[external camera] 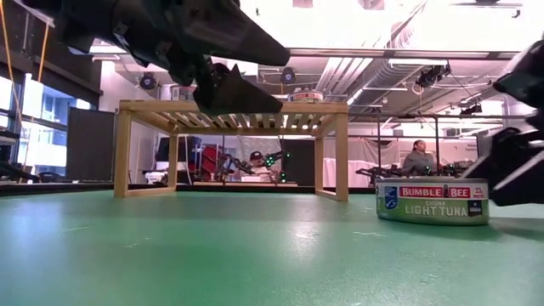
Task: Stack canned seafood by type on shelf
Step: Stack the green white tuna can on top of the left green white tuna can on the shelf
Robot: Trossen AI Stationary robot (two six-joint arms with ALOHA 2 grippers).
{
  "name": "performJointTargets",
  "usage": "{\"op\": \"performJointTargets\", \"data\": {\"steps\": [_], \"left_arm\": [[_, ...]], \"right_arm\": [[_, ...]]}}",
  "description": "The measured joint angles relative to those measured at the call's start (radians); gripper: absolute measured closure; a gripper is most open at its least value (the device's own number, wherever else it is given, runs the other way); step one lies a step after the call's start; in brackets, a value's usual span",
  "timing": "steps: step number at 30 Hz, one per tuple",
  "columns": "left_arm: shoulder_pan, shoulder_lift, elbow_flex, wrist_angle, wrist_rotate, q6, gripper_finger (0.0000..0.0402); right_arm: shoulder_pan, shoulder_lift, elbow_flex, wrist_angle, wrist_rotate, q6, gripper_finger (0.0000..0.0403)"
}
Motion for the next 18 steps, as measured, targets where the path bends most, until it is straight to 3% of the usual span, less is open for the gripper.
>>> {"op": "performJointTargets", "data": {"steps": [6,9,13,18], "left_arm": [[0.008,0.000,0.000,-0.002,0.032,0.012,0.0005],[0.014,0.000,0.000,-0.002,0.048,0.015,0.0005],[0.022,0.029,0.000,-0.002,0.052,0.014,0.0005],[0.027,0.104,0.000,0.006,0.053,0.014,0.0005]], "right_arm": [[-0.055,0.073,0.000,0.227,-0.128,-0.211,0.0019],[-0.082,0.123,0.001,0.357,-0.138,-0.294,0.0019],[-0.129,0.183,0.001,0.478,-0.160,-0.354,0.0019],[-0.192,0.247,0.018,0.585,-0.283,-0.420,0.0020]]}}
